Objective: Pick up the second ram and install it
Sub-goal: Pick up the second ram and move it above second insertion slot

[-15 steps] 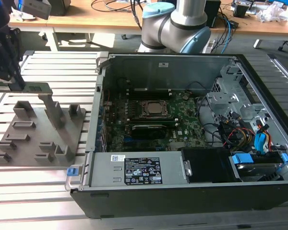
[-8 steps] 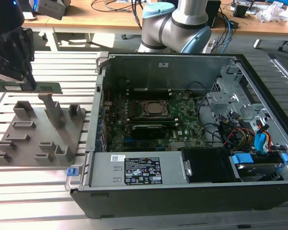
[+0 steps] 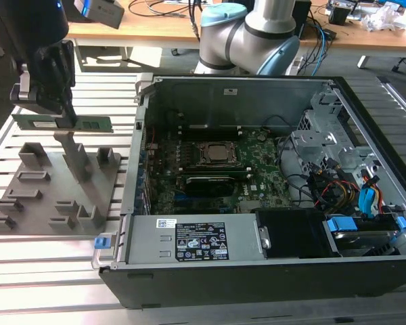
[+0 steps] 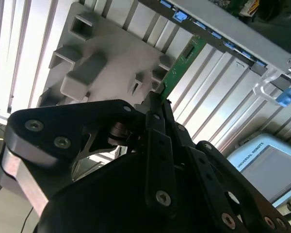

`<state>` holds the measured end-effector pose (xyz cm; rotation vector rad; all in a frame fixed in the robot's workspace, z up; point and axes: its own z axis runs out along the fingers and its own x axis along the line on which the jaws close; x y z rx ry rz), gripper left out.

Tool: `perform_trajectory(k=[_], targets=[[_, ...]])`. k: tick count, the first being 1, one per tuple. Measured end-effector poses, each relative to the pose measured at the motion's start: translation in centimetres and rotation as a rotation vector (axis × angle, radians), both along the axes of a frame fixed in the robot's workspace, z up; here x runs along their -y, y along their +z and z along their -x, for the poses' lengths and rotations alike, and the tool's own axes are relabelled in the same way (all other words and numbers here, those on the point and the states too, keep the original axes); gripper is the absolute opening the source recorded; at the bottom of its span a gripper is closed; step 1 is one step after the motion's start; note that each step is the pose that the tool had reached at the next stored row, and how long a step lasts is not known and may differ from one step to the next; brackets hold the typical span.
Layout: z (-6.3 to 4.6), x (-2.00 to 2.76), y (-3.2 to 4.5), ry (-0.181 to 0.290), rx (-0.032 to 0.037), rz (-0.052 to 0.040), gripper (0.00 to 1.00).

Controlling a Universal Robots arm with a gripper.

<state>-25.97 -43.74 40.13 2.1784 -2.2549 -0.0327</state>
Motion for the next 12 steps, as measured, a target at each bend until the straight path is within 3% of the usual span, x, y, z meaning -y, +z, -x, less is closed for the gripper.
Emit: perform_trajectory(k=[7,12], targets=[[-4.0,-0.01,0.0,0.0,-0.0002,0.0001,0.14],[-5.9,-0.03,0.0,0.0,-0.0002,0.0,0.14]])
